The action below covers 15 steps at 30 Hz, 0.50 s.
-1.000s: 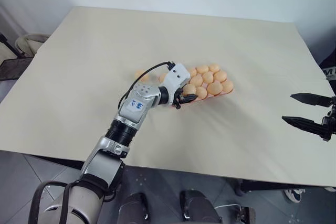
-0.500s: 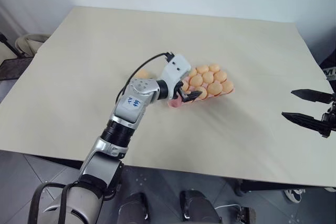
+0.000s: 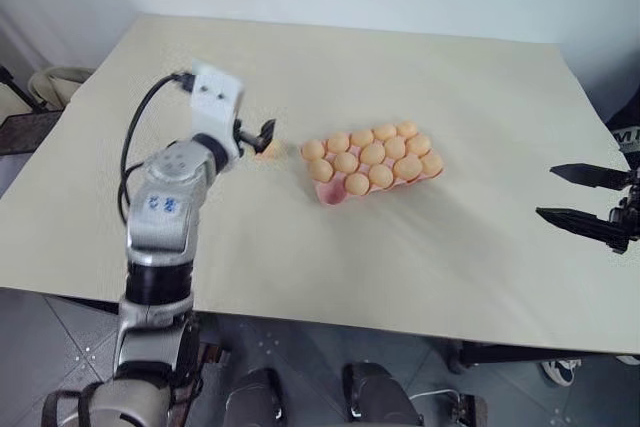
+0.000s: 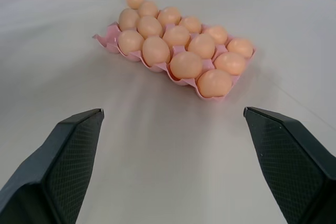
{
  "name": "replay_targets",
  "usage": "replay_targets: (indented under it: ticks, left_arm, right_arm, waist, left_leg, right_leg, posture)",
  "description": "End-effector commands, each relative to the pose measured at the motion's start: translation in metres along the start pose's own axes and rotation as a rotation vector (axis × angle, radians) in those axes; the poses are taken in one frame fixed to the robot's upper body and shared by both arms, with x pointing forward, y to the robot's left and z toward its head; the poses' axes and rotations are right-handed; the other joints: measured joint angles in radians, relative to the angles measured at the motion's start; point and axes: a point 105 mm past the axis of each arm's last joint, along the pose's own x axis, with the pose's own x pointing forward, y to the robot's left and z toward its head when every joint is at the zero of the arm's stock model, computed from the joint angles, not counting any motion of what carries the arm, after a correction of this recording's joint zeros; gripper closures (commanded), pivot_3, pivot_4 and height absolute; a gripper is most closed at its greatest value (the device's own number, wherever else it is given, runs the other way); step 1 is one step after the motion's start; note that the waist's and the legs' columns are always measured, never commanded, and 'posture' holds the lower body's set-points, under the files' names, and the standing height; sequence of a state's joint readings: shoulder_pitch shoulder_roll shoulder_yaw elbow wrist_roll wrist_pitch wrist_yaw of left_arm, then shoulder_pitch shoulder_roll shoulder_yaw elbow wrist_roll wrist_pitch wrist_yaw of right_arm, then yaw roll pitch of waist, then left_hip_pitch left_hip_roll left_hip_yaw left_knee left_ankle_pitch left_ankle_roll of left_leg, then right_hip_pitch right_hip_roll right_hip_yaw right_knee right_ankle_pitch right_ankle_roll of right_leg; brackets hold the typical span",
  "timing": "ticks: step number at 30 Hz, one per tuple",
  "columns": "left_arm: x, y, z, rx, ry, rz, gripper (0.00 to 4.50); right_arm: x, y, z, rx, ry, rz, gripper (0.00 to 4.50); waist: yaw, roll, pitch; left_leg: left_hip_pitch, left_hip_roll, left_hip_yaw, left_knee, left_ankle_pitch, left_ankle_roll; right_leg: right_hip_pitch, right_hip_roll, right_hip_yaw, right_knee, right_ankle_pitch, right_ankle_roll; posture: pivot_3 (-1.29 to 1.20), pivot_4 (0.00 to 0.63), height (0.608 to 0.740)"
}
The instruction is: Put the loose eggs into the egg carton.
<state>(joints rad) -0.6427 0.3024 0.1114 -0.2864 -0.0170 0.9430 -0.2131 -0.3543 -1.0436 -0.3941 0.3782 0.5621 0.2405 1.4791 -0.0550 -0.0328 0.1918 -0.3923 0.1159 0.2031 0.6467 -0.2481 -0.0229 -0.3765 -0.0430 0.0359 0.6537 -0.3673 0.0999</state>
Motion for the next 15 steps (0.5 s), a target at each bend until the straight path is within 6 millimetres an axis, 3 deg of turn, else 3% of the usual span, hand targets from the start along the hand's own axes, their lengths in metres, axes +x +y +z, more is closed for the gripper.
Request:
replay_targets:
  ticks: [1,3,7,9,15]
  left_arm:
    - [-0.024,0.005,-0.008,-0.023,0.009,0.051,0.03]
    - [-0.032,0.004,-0.017,-0.038,0.037,0.061,0.03]
    - [-0.066,-0.022,-0.015,-0.066,-0.075,-0.013,0.03]
    - [-0.078,-0.019,-0.018,-0.079,-0.112,-0.003,0.03]
    - [-0.081,-0.019,-0.02,-0.076,-0.146,-0.029,0.03]
  right_arm:
    - [-0.001,-0.003,0.007,-0.032,0.001,0.02,0.0]
    - [0.001,-0.005,0.007,-0.03,0.003,0.027,0.0]
    - [0.01,-0.011,0.01,-0.033,0.008,0.054,0.0]
    - [0.016,-0.013,0.011,-0.035,0.01,0.075,0.0]
    - [0.03,-0.016,0.014,-0.043,0.003,0.117,0.0]
  waist:
    - [0.001,0.0,0.0]
    - [0.003,0.0,0.0]
    - [-0.001,0.0,0.0]
    - [-0.003,0.0,0.0]
    - [-0.002,0.0,0.0]
  left_leg:
    - [0.0,0.0,0.0,0.0,0.0,0.0]
    - [0.0,0.0,0.0,0.0,0.0,0.0]
    - [0.0,-0.001,0.001,0.001,-0.001,0.001]
    - [0.001,-0.001,0.003,0.001,-0.002,0.002]
    - [0.002,0.0,-0.002,0.001,0.0,0.0]
  right_leg:
    - [0.0,0.0,0.0,0.0,0.0,0.0]
    - [0.0,0.0,0.0,0.0,0.0,0.0]
    - [0.001,-0.002,0.0,-0.001,0.0,0.0]
    - [0.002,-0.002,0.001,-0.001,0.0,0.001]
    - [0.003,-0.001,0.006,-0.001,0.001,-0.004]
  posture:
    - [0.0,0.15,0.74]
    - [0.0,0.15,0.74]
    - [0.0,0.15,0.74]
    - [0.0,0.15,0.74]
    - [0.0,0.15,0.74]
